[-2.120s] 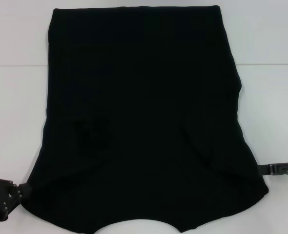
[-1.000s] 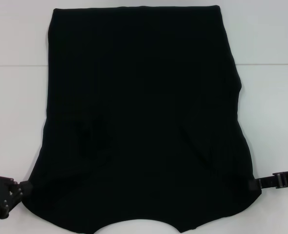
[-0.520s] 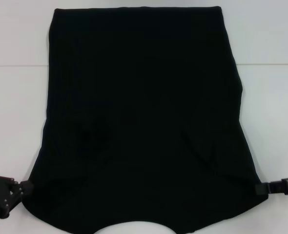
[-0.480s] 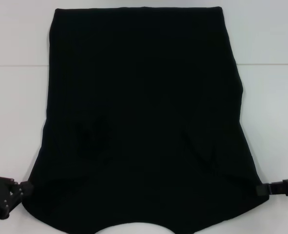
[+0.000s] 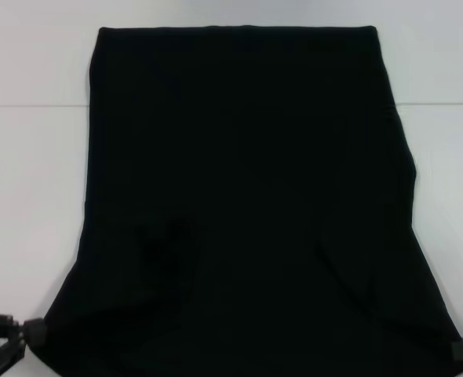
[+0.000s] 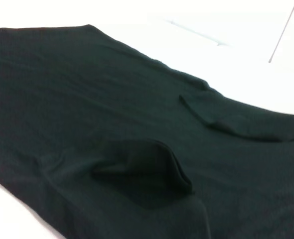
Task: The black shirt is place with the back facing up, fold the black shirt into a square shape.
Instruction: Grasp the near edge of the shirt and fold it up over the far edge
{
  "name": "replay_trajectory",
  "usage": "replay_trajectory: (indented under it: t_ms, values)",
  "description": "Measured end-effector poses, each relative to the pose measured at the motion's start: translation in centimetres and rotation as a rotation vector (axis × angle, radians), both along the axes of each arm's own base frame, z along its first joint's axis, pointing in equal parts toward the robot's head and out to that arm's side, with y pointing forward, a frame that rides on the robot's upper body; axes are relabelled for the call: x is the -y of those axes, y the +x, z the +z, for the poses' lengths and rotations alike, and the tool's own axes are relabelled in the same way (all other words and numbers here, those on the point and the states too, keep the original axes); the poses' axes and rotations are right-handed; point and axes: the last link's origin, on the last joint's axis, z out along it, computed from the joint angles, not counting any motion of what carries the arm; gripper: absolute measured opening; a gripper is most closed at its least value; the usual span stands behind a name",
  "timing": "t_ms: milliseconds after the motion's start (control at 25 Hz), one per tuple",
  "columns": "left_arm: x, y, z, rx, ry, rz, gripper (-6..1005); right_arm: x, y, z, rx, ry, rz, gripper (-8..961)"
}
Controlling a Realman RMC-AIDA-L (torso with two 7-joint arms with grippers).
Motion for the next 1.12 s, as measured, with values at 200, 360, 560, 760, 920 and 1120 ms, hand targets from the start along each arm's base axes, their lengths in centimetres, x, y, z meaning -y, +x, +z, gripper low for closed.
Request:
replay_trajectory:
  t_ms: [200,360,560,760,920,1120]
  values:
    - [2.0,-0.1,0.3,0.029,-0.029,0.022,15,2.3,1.0,0.4,-0.011,-0.013,0.005,55]
    - [2.9,-0.5,0.2,0.037,-0.032,0.051,15,3.6,1.5,0.5,-0.021,-0.025,0.002,55]
    - [3.1,-0.4,-0.3,0.058,-0.044,0.054,15,4.1,1.6,0.5,-0.02,-0.042,0.008,56]
    - [0.1,1.1,-0.4,0.09,-0.045,0.015,15,2.0,0.6,1.0,-0.038,0.01,0.043,56]
    - [-4.4,3.0,-0.1,0.109,-0.043,-0.023,15,-1.7,-1.4,2.1,-0.058,0.098,0.102,56]
    - [-11.0,5.8,0.5,0.115,-0.006,-0.034,15,-7.2,-4.2,2.7,-0.03,0.216,0.154,55]
